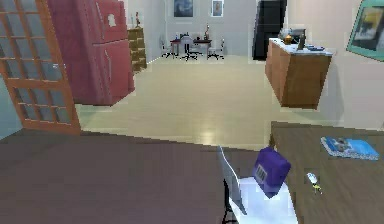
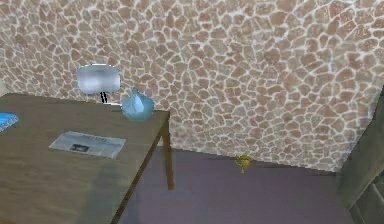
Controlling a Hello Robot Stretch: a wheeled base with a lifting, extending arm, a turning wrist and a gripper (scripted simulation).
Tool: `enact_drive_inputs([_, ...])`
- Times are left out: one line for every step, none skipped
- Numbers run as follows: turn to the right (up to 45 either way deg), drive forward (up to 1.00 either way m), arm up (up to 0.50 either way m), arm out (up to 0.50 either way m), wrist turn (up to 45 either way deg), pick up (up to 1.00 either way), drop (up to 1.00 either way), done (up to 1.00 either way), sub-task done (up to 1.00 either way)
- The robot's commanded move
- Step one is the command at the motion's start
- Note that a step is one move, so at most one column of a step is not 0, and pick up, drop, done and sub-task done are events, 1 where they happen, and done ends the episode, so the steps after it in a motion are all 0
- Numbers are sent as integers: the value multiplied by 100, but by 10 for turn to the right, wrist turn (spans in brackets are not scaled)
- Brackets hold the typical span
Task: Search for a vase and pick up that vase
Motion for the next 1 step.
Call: enact_drive_inputs([-120, 0, 0, 0, 0, 0, 0, 0, 0])
